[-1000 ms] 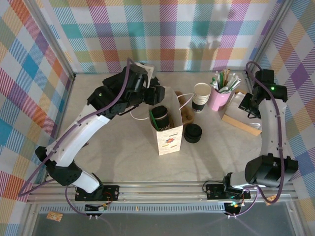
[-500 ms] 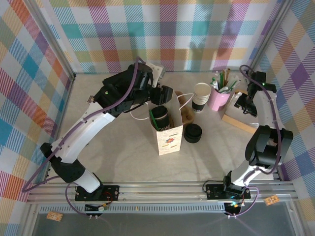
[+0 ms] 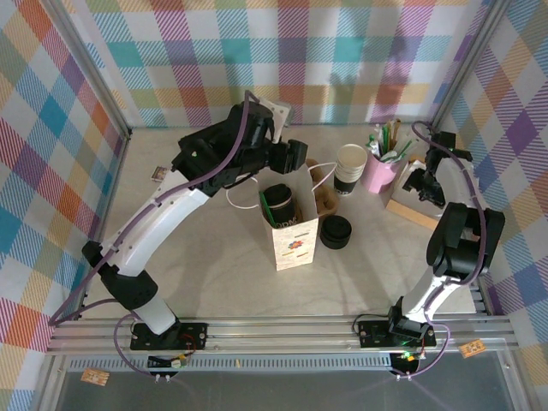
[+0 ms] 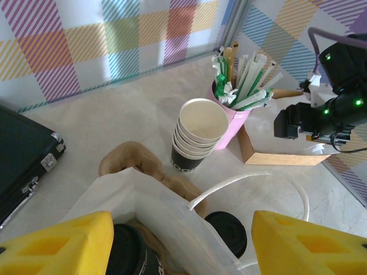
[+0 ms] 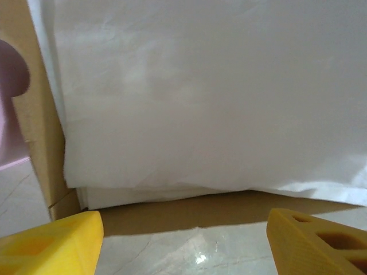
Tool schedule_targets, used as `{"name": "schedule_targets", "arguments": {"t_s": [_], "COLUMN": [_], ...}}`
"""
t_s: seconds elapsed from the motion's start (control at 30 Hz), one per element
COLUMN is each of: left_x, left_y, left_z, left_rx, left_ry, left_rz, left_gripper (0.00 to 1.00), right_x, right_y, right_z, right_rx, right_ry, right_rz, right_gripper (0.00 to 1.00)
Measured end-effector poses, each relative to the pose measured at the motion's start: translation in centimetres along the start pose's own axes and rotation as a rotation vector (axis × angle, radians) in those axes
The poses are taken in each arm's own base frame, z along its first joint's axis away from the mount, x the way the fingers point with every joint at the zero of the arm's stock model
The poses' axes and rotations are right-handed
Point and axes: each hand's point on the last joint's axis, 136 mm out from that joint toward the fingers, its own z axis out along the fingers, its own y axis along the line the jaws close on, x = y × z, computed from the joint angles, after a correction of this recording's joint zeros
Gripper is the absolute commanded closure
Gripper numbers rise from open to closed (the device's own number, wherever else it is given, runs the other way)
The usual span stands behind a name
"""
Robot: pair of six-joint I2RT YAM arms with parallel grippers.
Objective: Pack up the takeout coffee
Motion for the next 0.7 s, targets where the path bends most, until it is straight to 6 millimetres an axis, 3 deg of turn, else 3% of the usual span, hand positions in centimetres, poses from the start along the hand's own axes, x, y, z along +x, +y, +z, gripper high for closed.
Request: {"name": "schedule_targets", "arguments": {"t_s": [0.3, 0.53, 0.7], "left_x": [-0.1, 0.0, -0.3], "left_y": [0.1, 0.4, 0.4], "left_z": [1.9, 1.9, 1.6], "left_rx": [-0.029, -0.050, -0.052], "left_ry": [0.037, 0.044, 0.036], "left_rz": [0.005, 0.006, -0.003], "left_gripper": [0.34, 0.33, 0.33], "right_x": [0.1, 0.7, 1.3], "right_y": [-0.2, -0.8, -0.7], "right_z": [2.9, 5.6, 7.4], "right_rx": [0.021, 0.049, 0.053], "right_ry": [0.044, 0.108, 0.156], "right_rz": [-0.015, -0.014, -0.015], "right_gripper": [0.13, 0.15, 0.22]}}
